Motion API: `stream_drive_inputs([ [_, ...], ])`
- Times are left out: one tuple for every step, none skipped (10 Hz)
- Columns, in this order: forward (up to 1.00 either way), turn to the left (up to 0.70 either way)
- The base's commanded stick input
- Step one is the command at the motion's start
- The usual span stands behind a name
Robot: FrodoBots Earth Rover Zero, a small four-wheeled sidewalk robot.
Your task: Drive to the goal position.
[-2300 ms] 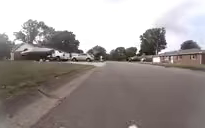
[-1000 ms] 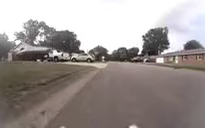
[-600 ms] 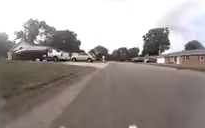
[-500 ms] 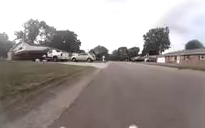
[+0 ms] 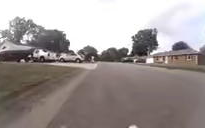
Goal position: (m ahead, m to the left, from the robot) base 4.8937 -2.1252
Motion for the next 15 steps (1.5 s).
stream_drive_inputs([
  [1.00,0.00],
  [1.00,0.00],
  [1.00,0.00],
  [1.00,0.00],
  [1.00,0.00],
  [1.00,0.00],
  [1.00,0.00],
  [1.00,0.00],
  [1.00,0.00],
  [1.00,0.00],
  [1.00,0.00],
  [1.00,0.00],
  [1.00,0.00],
  [1.00,0.00],
  [1.00,0.00],
])
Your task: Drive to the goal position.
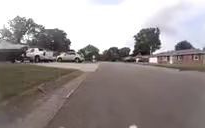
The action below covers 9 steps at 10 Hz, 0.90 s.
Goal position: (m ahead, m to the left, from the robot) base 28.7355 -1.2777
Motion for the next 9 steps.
stream_drive_inputs([
  [1.00,0.00],
  [1.00,0.00],
  [1.00,0.00],
  [1.00,0.00],
  [1.00,0.00],
  [1.00,0.00],
  [1.00,0.00],
  [1.00,0.00],
  [1.00,0.00],
])
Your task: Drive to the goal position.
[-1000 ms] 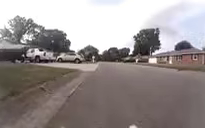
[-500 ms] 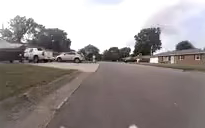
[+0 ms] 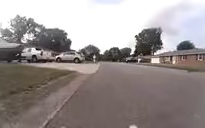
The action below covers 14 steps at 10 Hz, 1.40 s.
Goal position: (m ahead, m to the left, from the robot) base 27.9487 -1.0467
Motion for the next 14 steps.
stream_drive_inputs([
  [1.00,0.00],
  [1.00,0.00],
  [1.00,0.00],
  [1.00,0.00],
  [1.00,0.00],
  [1.00,0.00],
  [1.00,0.00],
  [1.00,0.00],
  [1.00,0.00],
  [1.00,0.00],
  [1.00,0.00],
  [1.00,0.00],
  [1.00,0.00],
  [1.00,0.00],
])
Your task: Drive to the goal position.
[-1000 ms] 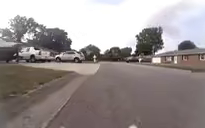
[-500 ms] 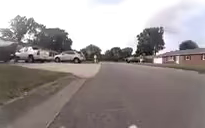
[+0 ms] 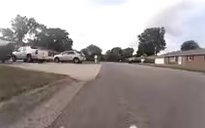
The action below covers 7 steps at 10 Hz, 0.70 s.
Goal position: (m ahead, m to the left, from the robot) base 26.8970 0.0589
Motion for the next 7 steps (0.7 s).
stream_drive_inputs([
  [1.00,0.00],
  [1.00,0.00],
  [1.00,0.00],
  [1.00,0.00],
  [1.00,0.00],
  [1.00,0.00],
  [1.00,0.00],
])
